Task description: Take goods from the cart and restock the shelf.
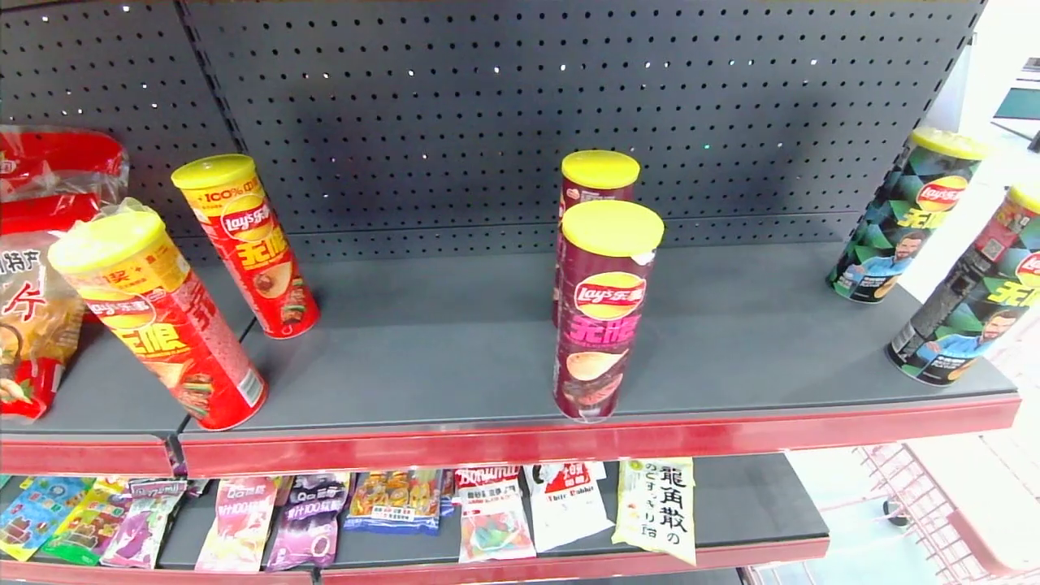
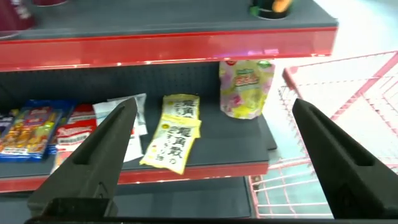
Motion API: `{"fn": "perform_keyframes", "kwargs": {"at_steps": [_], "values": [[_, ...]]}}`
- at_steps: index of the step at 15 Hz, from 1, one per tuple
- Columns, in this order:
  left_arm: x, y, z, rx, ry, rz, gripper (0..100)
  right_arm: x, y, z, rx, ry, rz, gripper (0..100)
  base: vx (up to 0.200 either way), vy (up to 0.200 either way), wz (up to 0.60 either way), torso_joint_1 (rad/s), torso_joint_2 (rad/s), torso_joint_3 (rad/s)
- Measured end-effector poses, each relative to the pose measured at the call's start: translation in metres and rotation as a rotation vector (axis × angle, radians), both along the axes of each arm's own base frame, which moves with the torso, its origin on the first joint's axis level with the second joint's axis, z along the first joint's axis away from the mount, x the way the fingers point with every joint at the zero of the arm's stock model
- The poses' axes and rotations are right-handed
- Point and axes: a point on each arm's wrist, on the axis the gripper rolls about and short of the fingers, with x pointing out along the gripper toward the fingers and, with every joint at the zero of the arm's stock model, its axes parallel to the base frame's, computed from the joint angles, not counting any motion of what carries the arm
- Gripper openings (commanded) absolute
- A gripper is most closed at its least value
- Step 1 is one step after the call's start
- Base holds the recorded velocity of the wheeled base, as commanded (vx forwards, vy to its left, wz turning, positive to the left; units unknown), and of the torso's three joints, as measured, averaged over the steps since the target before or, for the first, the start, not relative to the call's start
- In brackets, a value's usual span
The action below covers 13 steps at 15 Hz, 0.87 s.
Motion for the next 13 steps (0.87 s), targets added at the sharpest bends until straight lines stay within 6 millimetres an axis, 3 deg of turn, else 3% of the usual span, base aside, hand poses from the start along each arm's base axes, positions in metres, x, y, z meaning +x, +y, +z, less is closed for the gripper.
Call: {"fn": "perform_keyframes", "kwargs": {"at_steps": [13], "values": [[0.0000, 0.0000, 0.0000, -0.001, 0.000, -0.001, 100, 0.0000, 0.0000, 0.0000, 0.002, 0.000, -0.001, 100, 0.000, 0.000, 0.00, 0.000, 0.00, 0.000]]}}
